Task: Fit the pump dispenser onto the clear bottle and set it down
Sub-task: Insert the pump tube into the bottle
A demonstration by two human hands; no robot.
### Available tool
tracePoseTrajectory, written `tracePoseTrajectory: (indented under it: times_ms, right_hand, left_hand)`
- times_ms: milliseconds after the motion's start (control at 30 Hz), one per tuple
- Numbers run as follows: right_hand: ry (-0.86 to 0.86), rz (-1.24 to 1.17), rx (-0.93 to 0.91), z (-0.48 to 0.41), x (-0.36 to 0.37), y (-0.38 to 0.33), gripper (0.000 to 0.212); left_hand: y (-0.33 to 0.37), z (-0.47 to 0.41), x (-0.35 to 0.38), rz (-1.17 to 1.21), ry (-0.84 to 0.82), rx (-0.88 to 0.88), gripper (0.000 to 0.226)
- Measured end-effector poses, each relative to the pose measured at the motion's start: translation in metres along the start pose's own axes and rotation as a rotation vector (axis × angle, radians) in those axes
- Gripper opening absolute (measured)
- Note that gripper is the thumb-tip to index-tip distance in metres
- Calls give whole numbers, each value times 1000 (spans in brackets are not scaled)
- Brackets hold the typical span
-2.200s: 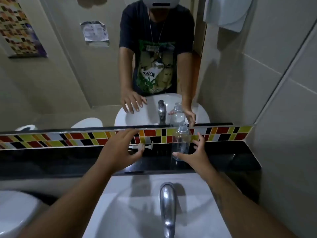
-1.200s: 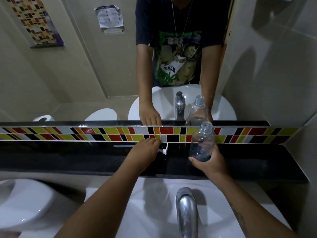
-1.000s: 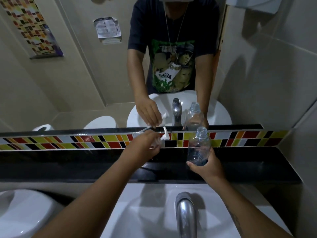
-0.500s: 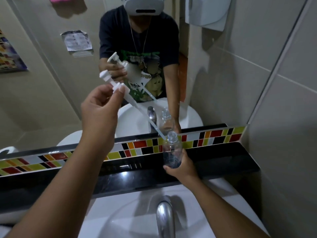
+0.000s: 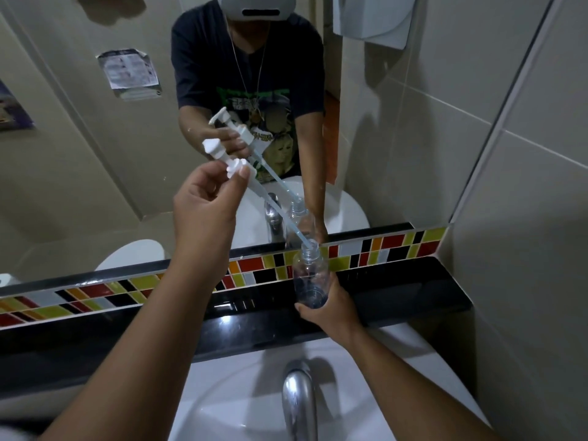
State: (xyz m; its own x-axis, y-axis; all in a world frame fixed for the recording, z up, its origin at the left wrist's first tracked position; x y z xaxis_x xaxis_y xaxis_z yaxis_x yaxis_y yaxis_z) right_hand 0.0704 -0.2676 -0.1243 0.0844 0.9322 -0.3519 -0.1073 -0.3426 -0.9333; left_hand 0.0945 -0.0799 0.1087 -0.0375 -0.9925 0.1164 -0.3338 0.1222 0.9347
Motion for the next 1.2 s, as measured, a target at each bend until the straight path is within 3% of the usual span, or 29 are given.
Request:
tracePoseTrajectory:
  times_ms: [133, 533, 1200]
  right_hand:
    - [-7, -27, 8, 0, 1, 1, 74]
    - [15, -3, -96, 0, 0, -1, 79]
    - [34, 61, -129, -5, 2, 4, 89]
  left_hand:
    - [-9, 4, 20, -66, -114, -23, 10]
    - [-83, 23, 50, -324, -440, -148, 21]
    - [-105, 33, 49, -283, -304, -127, 25]
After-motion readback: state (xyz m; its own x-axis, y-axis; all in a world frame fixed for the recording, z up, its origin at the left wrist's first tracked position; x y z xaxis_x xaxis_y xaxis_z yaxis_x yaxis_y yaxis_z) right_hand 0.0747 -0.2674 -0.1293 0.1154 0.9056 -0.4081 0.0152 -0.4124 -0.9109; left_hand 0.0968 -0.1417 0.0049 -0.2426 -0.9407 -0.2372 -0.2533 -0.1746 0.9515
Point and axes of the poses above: each hand's wrist, its own z-axis away from the middle knuckle, its own x-axis out of the palm, y = z × x, the point moved 5 cm from there along -z, towards the middle knuckle, and after that the axes turned 6 degrees about -y, right-handed, at the moved point
